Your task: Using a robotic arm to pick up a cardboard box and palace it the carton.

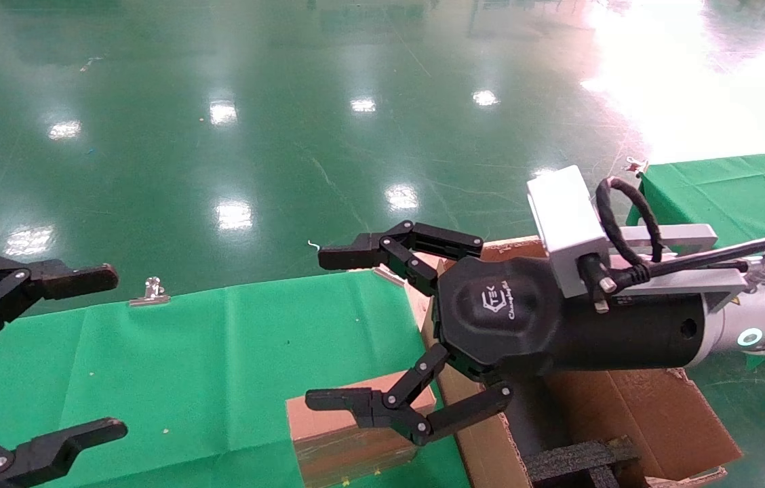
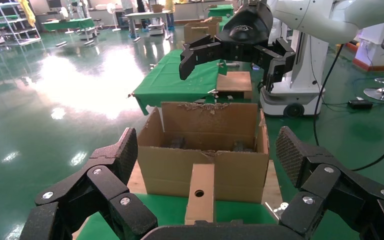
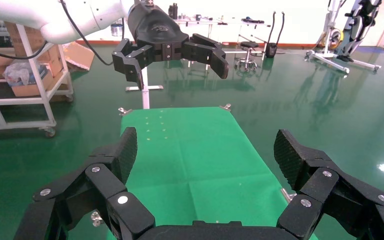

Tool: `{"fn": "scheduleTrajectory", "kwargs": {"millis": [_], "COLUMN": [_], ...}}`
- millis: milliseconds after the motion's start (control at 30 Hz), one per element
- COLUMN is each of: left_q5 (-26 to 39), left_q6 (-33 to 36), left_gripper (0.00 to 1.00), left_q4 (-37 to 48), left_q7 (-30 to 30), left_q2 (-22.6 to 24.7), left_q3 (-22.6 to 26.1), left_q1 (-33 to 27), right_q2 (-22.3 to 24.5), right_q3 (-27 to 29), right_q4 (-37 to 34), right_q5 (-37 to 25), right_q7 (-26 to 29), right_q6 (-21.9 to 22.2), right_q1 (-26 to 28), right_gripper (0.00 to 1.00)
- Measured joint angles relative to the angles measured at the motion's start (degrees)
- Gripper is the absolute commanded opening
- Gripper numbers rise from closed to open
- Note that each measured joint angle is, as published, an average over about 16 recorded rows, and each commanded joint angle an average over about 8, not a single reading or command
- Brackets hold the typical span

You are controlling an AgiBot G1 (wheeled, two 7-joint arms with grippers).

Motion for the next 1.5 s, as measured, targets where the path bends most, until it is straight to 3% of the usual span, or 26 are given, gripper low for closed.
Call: {"fn": "scheduleTrajectory", "kwargs": {"millis": [367, 633, 1067, 1500], "left_q5": [0.00, 0.00, -0.01, -0.03], "left_q6": [0.00, 0.00, 0.00, 0.00], "left_gripper": [0.98, 0.02, 0.00, 0.00], "left_q4": [0.00, 0.00, 0.02, 0.04], "left_q7": [0.00, 0.00, 0.01, 0.03], "left_q2": [0.00, 0.00, 0.00, 0.00], "left_q3": [0.00, 0.00, 0.02, 0.05], "left_q1": [0.00, 0.00, -0.01, -0.03], "right_q2": [0.00, -0.01, 0.29, -2.15], "right_q3": [0.00, 0.03, -2.08, -12.91], "right_q4": [0.00, -0.01, 0.36, 1.52], "right_q5": [0.00, 0.03, -3.41, -20.56], "right_q7": [0.00, -0.02, 2.10, 9.15], "right_q6": [0.00, -0.03, -1.46, -4.33], "right_q1": [0.00, -0.02, 2.44, 14.19], "right_gripper": [1.00, 1.00, 1.00, 1.00]}}
